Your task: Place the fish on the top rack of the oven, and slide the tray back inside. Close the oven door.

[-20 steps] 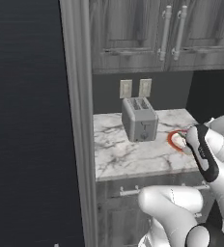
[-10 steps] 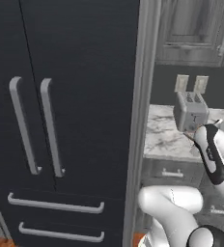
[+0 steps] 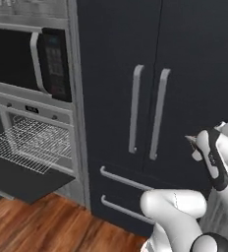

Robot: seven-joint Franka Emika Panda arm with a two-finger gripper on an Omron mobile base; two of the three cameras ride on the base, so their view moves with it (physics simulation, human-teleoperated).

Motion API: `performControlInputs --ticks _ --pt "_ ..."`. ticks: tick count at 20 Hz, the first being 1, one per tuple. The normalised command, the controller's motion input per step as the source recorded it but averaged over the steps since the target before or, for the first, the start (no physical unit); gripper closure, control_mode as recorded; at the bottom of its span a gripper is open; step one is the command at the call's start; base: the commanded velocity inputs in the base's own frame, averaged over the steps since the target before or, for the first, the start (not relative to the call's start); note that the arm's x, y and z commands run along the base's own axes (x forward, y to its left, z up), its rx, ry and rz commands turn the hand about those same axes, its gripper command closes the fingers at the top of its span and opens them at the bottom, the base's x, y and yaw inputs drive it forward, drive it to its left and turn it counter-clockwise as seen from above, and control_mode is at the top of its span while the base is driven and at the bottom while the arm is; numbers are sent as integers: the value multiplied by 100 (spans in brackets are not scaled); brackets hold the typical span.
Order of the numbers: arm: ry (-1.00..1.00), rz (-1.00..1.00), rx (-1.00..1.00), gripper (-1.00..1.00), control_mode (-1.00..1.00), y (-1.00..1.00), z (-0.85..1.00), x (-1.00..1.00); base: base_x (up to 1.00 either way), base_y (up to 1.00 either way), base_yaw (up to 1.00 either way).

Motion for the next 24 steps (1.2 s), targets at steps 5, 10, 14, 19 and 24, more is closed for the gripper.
performControlInputs --ticks 5,10,14,19,24 --pt "0 0 0 100 100 0 0 0 18 100 42" --pt "0 0 0 100 100 0 0 0 41 94 40" --pt "0 0 0 100 100 0 0 0 61 66 34" --pt "0 0 0 100 100 0 0 0 66 34 18" --pt "0 0 0 100 100 0 0 0 39 0 0"
